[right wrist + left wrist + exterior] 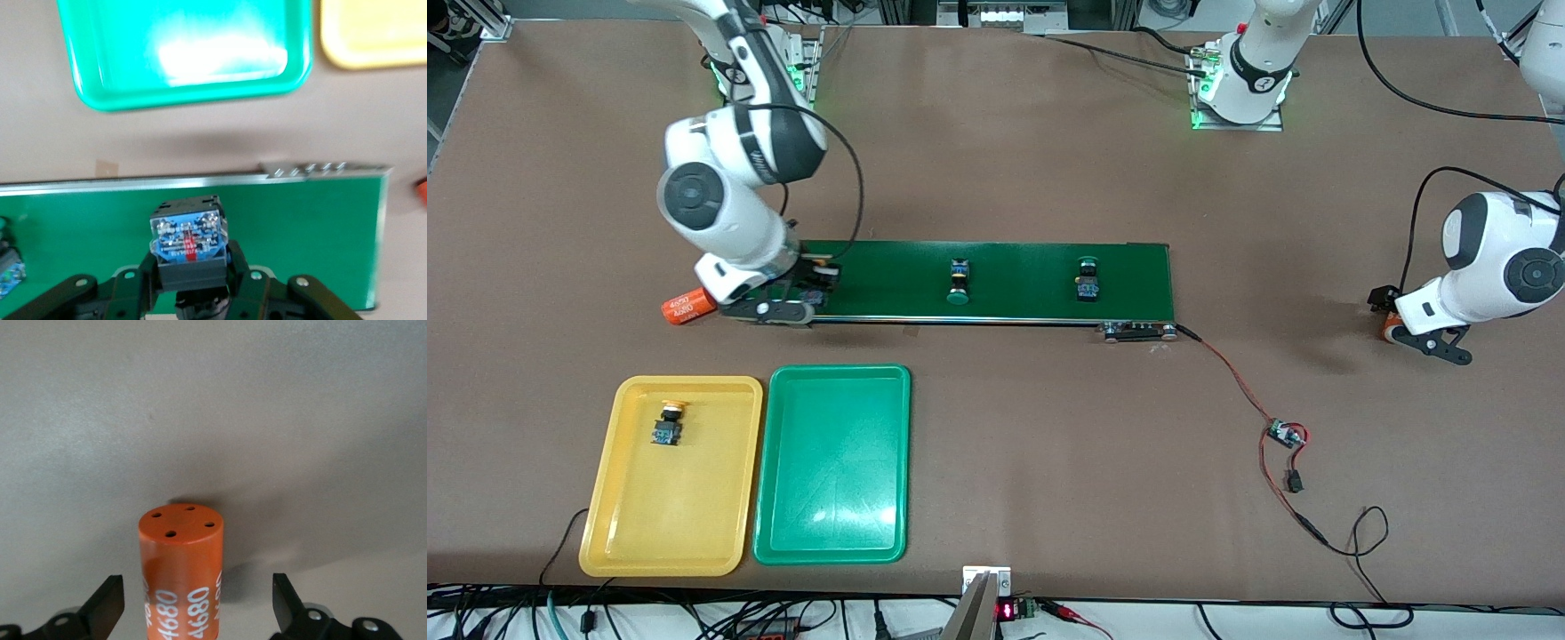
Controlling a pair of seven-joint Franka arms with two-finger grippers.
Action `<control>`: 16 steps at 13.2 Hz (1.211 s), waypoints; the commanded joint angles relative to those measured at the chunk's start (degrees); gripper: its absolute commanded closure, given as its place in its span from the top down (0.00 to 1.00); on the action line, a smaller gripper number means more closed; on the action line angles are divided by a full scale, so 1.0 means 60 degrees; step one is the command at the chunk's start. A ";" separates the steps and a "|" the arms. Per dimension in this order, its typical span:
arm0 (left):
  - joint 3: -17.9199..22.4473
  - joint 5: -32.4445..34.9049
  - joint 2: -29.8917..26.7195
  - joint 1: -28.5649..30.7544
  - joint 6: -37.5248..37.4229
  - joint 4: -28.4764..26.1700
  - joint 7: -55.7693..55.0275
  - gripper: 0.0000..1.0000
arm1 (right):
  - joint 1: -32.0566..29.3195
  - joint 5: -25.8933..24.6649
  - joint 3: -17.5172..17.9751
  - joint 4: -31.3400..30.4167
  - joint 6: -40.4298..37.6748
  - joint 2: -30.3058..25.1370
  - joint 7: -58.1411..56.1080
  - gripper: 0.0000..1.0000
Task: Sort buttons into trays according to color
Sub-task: 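Lift the button with the right gripper while the left gripper holds the cylinder, then lower the button into the yellow tray while the left gripper carries the cylinder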
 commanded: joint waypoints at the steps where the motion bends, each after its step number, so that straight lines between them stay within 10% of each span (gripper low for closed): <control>1: -0.0144 0.0071 0.0172 0.0246 -0.0039 0.0226 0.0469 0.83 | -0.0535 -0.0090 -0.0164 0.1005 -0.0425 0.0410 -0.0806 0.05; 7: -0.0144 0.0056 0.0202 0.0363 0.0079 0.0270 0.0426 0.18 | -0.2601 -0.0148 -0.0149 0.3728 -0.0543 0.2927 -0.3016 0.05; 16: -0.1664 -0.1233 -0.1891 -0.2153 -0.1883 0.0284 0.0455 0.01 | -0.3863 -0.0090 -0.0134 0.5080 -0.0396 0.5068 -0.3898 0.09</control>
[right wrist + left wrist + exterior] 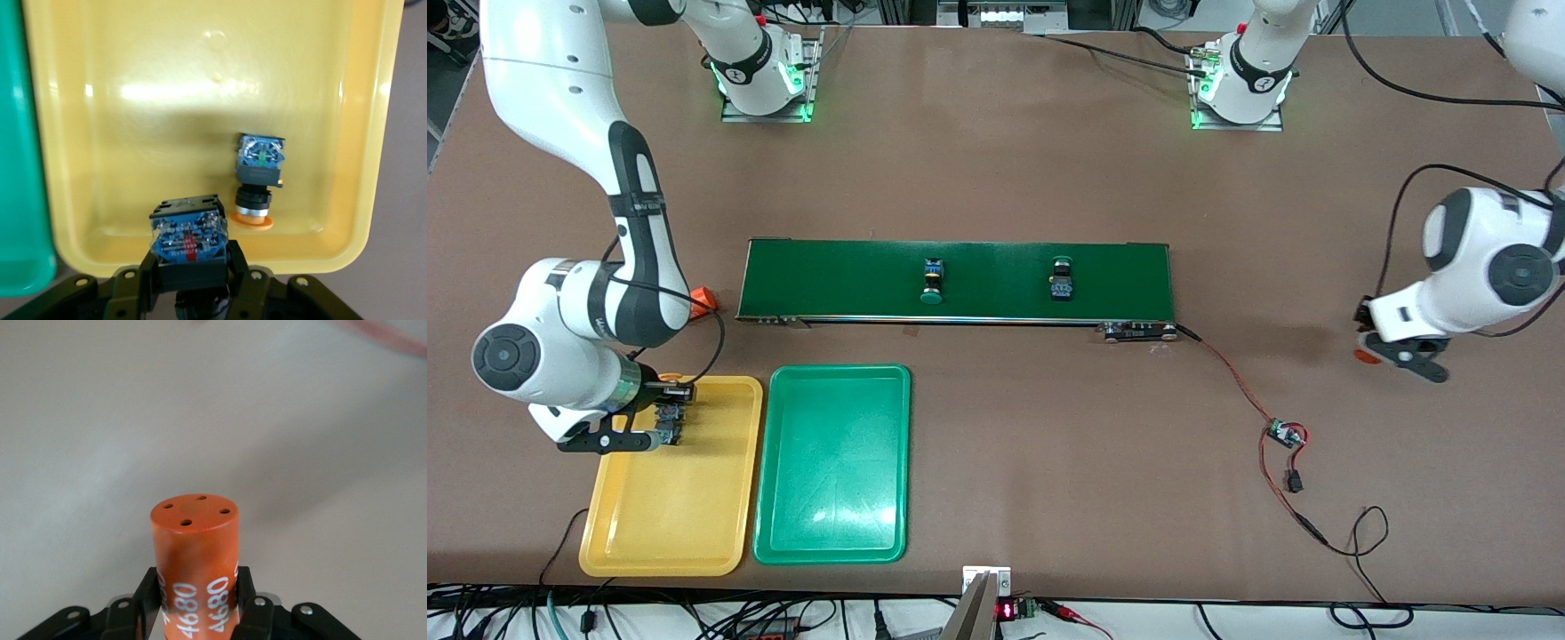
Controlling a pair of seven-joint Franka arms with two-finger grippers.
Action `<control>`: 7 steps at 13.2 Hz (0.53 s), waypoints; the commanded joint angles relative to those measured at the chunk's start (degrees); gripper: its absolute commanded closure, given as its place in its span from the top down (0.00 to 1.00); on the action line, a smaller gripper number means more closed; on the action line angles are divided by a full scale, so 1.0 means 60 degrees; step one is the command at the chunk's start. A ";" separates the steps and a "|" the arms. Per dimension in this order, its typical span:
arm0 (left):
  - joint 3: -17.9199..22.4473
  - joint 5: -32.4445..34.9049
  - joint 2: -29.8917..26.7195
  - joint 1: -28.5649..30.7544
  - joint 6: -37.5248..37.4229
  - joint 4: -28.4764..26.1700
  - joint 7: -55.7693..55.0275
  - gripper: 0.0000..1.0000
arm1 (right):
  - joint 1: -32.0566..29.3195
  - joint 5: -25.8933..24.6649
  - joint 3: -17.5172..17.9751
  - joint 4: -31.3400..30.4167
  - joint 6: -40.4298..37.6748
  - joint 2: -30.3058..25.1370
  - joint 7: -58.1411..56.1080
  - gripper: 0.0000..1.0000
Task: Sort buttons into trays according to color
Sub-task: 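Lower the button into the yellow tray while the left gripper carries the cylinder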
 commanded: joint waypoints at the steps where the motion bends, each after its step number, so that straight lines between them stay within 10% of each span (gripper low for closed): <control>1: -0.0619 -0.0313 -0.0694 -0.0845 -0.0500 -0.0151 0.0164 0.01 | -0.0290 0.0055 0.0096 0.0371 -0.0159 0.0479 -0.0031 0.10; 7: -0.1736 -0.1661 -0.0842 -0.2032 -0.0413 -0.0342 0.2443 0.00 | -0.0173 0.0655 0.0140 0.0356 -0.0232 0.0670 0.0013 0.15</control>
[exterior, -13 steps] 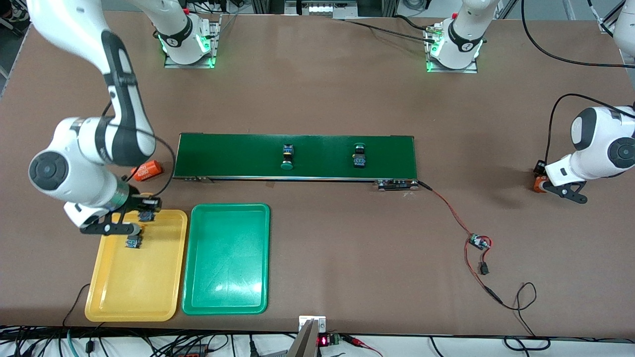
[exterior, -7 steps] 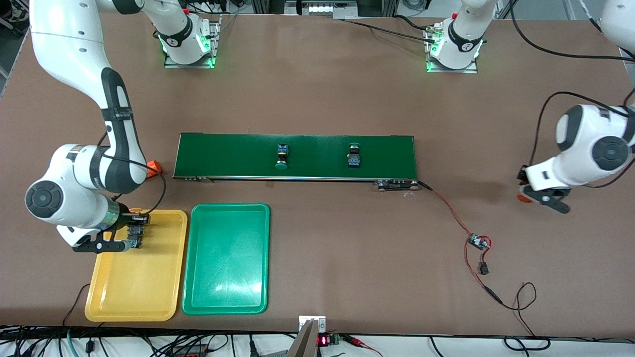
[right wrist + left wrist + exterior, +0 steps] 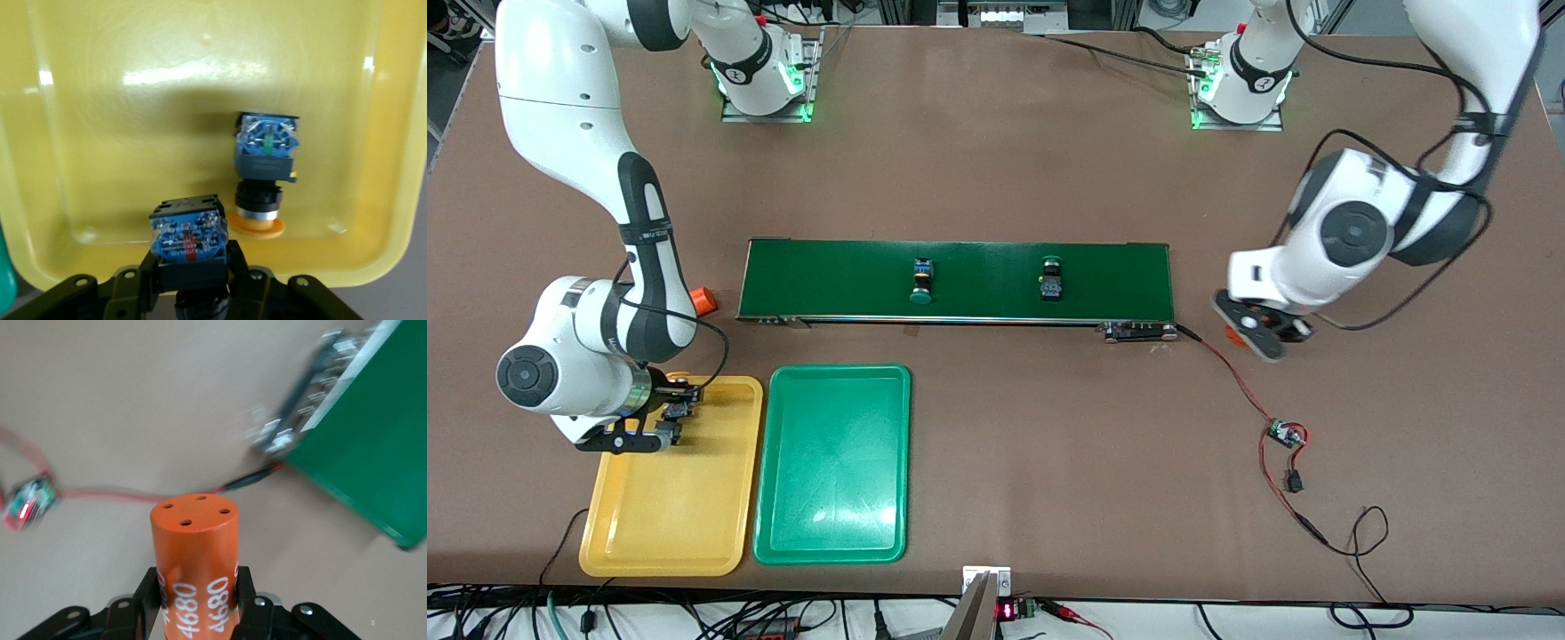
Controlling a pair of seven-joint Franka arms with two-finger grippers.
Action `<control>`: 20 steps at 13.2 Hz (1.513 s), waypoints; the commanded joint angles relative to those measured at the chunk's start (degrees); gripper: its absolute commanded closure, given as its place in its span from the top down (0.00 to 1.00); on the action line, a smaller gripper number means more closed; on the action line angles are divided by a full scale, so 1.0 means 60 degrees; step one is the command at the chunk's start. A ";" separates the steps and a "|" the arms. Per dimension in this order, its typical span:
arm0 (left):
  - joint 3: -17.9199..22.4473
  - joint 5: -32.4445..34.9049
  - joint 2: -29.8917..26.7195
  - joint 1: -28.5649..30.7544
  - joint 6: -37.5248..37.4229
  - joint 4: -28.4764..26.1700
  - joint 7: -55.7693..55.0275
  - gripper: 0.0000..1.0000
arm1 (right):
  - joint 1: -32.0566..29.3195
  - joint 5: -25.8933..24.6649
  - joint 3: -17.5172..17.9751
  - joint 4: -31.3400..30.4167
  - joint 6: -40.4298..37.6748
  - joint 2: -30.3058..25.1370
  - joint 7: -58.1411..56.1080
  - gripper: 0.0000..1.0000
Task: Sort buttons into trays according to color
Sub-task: 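Lower the button into the yellow tray while the left gripper carries the cylinder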
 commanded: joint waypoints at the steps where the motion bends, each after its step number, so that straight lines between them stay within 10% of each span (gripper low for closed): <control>1: -0.0162 -0.0389 -0.0216 -0.0457 0.0052 -0.0187 0.1843 0.00 | 0.0001 0.0214 0.0049 0.0307 -0.0229 0.0182 0.0013 0.16; 15: -0.0119 -0.0389 0.0458 -0.2042 0.1089 -0.1298 0.3738 0.07 | -0.0116 0.0097 -0.0200 0.1567 -0.0039 0.1383 -0.0031 0.26; 16: -0.0133 -0.0389 0.0458 -0.2085 0.1280 -0.1416 0.3419 0.26 | -0.0130 0.0097 -0.0200 0.1567 -0.0039 0.1383 -0.0031 0.44; 17: -0.0133 -0.0375 0.0458 -0.2158 0.1297 -0.1432 0.3183 0.86 | -0.0145 0.0097 -0.0200 0.1553 -0.0039 0.1383 -0.0046 0.45; 20: -0.0148 -0.0389 -0.0198 -0.2188 0.1195 -0.1344 0.3181 1.00 | -0.0116 0.0111 -0.0200 0.1553 -0.0126 0.1296 -0.0060 0.77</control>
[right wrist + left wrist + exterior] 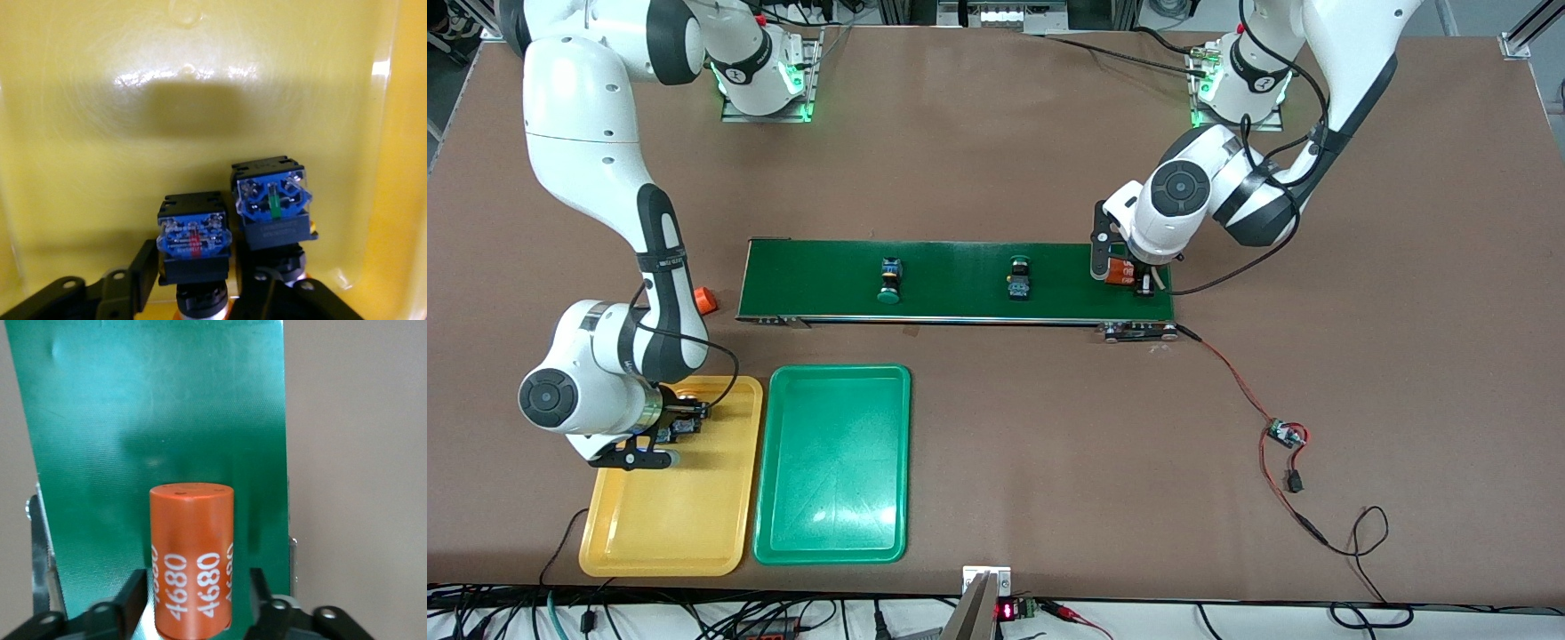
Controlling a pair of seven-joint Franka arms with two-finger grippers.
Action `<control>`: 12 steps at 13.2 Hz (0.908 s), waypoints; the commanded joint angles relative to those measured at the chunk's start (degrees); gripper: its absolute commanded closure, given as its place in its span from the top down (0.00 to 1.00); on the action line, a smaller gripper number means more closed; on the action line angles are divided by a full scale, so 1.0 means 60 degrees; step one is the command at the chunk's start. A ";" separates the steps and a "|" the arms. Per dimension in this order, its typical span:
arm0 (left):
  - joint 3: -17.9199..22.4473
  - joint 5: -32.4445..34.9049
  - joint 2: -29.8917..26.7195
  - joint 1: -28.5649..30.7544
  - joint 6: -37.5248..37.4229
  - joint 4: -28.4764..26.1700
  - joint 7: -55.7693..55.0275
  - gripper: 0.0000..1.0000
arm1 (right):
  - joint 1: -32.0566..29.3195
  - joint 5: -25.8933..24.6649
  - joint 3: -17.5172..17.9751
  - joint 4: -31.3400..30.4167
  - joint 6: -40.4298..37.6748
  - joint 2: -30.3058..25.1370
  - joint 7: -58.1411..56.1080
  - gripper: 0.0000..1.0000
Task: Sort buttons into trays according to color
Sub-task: 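Set the orange cylinder on the belt with the left gripper and release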
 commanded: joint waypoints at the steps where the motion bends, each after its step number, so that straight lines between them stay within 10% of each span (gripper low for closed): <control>1: 0.0038 -0.0251 -0.1086 -0.0103 -0.0042 -0.0035 -0.0033 1.00 | 0.0024 0.0028 -0.0037 0.0260 -0.0213 -0.0025 -0.0134 0.78; 7: 0.0781 -0.1480 -0.2028 -0.0030 -0.0964 0.1516 -0.0878 1.00 | 0.0492 -0.0104 -0.0066 -0.0587 -0.1062 -0.1486 -0.0004 0.98; 12: 0.1575 -0.1540 -0.2276 -0.0015 -0.1800 0.2456 -0.4753 1.00 | 0.1151 -0.0104 -0.0110 -0.3441 -0.0946 -0.3844 0.0724 1.00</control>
